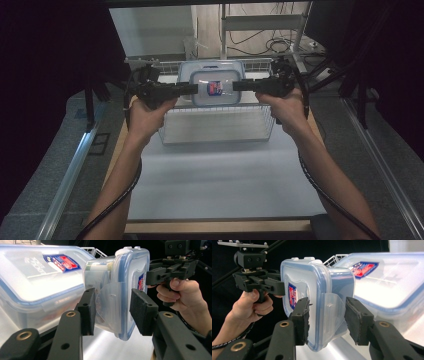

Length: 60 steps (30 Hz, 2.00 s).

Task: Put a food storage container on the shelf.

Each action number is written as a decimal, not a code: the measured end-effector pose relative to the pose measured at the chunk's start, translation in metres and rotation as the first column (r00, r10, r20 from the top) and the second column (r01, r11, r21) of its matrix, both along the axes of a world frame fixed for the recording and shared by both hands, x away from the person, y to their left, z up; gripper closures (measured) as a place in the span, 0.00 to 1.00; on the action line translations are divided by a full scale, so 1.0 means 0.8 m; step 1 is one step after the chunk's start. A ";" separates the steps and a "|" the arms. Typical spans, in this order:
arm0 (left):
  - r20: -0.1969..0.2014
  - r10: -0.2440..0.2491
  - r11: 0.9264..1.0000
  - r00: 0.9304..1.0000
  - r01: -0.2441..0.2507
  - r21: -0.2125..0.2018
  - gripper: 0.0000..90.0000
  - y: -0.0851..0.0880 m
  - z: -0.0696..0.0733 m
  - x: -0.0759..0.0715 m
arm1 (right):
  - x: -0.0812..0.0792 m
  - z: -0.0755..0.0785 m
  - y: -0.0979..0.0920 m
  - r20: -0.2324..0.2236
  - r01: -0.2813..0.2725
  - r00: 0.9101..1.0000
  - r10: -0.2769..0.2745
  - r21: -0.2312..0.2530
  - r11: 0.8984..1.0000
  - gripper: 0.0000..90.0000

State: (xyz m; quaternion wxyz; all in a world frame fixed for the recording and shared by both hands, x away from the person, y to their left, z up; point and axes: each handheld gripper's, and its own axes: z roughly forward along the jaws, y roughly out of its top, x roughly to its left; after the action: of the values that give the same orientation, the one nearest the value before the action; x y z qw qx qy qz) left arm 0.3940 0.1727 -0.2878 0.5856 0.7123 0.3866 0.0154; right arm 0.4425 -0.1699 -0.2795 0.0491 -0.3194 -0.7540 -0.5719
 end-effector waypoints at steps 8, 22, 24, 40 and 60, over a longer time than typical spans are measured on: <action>0.001 0.014 1.000 1.000 -0.014 -0.011 0.63 0.005 0.011 0.014 | 0.016 0.013 0.006 -0.004 0.010 1.000 -0.009 0.016 1.000 0.61; -0.018 0.022 0.999 1.000 -0.022 -0.033 0.63 0.010 0.020 0.043 | 0.042 0.024 0.012 -0.015 0.040 0.999 -0.040 0.033 0.999 0.61; -0.020 0.024 0.999 0.999 -0.025 -0.032 0.63 0.011 0.021 0.046 | 0.046 0.025 0.013 -0.023 0.045 0.999 -0.044 0.039 0.998 0.61; -0.071 0.046 0.997 0.996 -0.050 -0.053 0.63 0.016 0.018 0.069 | 0.069 0.023 0.020 -0.063 0.067 0.996 -0.064 0.043 0.997 0.61; -0.049 0.135 0.990 0.990 -0.132 0.054 0.66 0.007 0.018 0.074 | 0.079 0.017 0.026 -0.078 0.093 0.993 -0.092 0.005 0.996 0.60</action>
State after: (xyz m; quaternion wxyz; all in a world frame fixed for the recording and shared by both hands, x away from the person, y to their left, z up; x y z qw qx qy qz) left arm 0.4535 0.1783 -0.2730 0.5547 0.6996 0.4481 0.0456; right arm 0.5055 -0.1489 -0.2656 0.0532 -0.3759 -0.7333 -0.5641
